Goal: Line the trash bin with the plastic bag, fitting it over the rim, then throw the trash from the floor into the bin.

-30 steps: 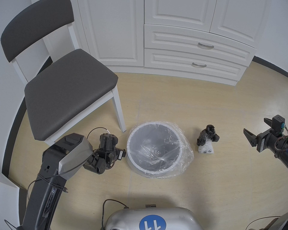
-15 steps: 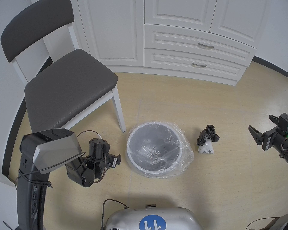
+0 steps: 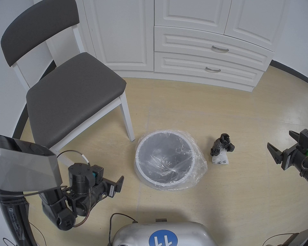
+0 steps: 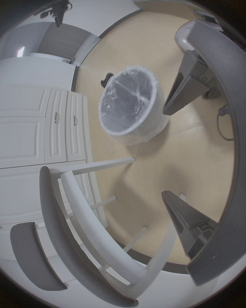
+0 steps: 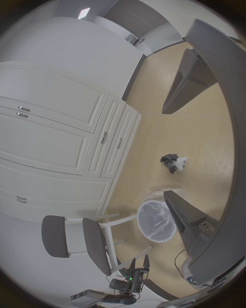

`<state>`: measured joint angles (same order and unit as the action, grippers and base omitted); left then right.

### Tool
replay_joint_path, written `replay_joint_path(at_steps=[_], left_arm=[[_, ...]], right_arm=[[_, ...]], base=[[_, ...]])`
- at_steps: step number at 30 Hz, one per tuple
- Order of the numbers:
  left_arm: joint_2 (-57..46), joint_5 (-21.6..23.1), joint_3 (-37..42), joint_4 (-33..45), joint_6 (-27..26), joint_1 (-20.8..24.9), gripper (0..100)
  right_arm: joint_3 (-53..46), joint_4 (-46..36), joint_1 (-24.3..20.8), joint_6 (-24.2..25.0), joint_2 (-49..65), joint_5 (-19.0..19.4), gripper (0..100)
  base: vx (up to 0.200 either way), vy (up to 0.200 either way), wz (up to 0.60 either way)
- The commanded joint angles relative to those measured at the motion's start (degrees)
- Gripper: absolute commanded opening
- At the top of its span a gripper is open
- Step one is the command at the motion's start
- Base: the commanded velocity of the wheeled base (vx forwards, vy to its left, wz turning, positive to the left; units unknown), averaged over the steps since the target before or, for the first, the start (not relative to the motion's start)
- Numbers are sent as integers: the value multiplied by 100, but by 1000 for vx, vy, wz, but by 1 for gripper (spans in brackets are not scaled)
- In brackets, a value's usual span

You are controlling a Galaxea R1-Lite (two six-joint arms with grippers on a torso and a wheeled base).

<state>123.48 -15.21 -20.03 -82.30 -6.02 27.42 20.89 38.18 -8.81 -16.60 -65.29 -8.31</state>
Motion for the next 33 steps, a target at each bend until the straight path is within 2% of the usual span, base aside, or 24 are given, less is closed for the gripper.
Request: replay_joint_path(at_steps=[1, 4, 7, 12, 17, 27, 33], left_arm=[[-861, 361, 1300, -559, 330, 282, 100], [-1177, 678, 1361, -559, 576, 317, 100], [-1476, 915, 1291, -559, 506, 299, 100], [-2082, 1020, 1353, -542, 470, 317, 100], [-2434, 1012, 1572, -550, 497, 343, 100], [-3181, 871, 1774, -542, 497, 1002, 100], [-3084, 449, 1678, -542, 576, 959, 100]], right_arm=[[-376, -30, -200, 34, 69, -118, 100], [-402, -30, -252, 34, -19, -127, 100], [-455, -12, -305, 8, -89, -144, 100], [-437, -4, -393, -10, 17, -267, 100], [-384, 23, -358, -10, 96, -294, 100], [-261, -39, -411, -212, 298, -364, 100], [-165, -21, -340, -89, -230, -294, 100]], base=[[0, 0, 0], [0, 0, 0], [0, 0, 0], [0, 0, 0], [0, 0, 0], [0, 0, 0], [0, 0, 0]])
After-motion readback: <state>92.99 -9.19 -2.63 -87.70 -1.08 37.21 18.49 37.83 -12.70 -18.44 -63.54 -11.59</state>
